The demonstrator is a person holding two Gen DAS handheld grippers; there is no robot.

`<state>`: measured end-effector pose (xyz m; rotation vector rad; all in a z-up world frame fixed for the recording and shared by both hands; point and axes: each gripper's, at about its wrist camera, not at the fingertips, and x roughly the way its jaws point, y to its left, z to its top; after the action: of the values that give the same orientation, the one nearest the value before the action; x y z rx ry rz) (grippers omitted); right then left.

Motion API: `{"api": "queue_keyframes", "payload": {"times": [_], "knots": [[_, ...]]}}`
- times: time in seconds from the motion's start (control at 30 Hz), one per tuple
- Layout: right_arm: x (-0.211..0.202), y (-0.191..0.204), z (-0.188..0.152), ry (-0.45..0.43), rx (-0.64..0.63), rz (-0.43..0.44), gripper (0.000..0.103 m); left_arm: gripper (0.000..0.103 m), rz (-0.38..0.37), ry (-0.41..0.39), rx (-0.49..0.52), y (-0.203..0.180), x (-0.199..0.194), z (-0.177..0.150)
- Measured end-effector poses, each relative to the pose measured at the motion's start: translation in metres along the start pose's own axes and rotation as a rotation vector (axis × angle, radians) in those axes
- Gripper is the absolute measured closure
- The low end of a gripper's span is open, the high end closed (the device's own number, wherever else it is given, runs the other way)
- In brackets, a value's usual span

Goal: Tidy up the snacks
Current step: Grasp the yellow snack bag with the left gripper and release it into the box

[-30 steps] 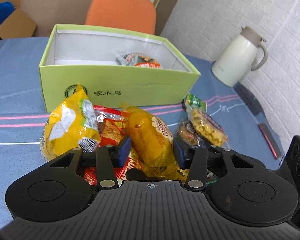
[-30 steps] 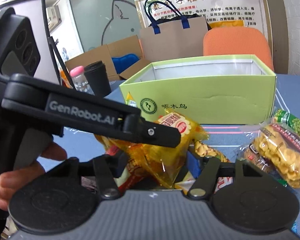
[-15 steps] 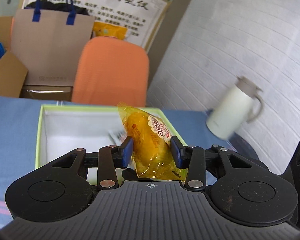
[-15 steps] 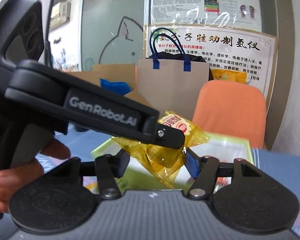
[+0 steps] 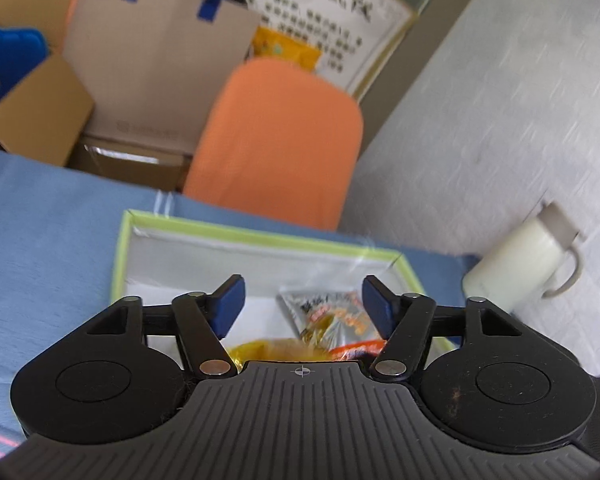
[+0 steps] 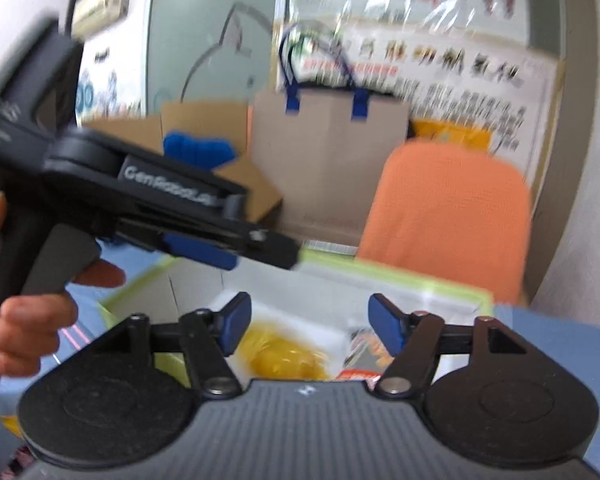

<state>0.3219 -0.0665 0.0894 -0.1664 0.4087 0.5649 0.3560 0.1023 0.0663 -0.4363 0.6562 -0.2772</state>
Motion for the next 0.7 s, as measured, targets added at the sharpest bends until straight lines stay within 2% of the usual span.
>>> {"api": "queue_keyframes", "payload": {"times": [0.07, 0.1, 0.2, 0.4, 0.57, 0.7], "knots": [[-0.027, 0.01, -0.001, -0.053, 0.002, 0.01, 0.016, 0.041, 0.009, -0.034, 0.012, 0.0, -0.026, -0.002], [-0.039, 0.017, -0.005, -0.071, 0.001, 0.019, 0.01, 0.04, 0.013, -0.046, 0.019, 0.0, -0.038, -0.006], [-0.059, 0.039, -0.023, -0.065, 0.031, 0.071, 0.011, 0.037, 0.03, -0.052, 0.038, 0.006, -0.07, -0.029], [-0.056, 0.083, -0.069, 0.069, 0.1, 0.171, 0.011, 0.035, 0.088, 0.041, 0.006, 0.031, -0.096, -0.093], [-0.038, 0.118, -0.076, 0.134, 0.048, 0.205, 0.011, 0.031, 0.007, 0.116, -0.09, 0.055, -0.095, -0.112], [-0.017, 0.128, -0.074, 0.17, 0.008, 0.187, 0.011, 0.029, -0.021, 0.154, -0.083, 0.062, -0.088, -0.114]]}}
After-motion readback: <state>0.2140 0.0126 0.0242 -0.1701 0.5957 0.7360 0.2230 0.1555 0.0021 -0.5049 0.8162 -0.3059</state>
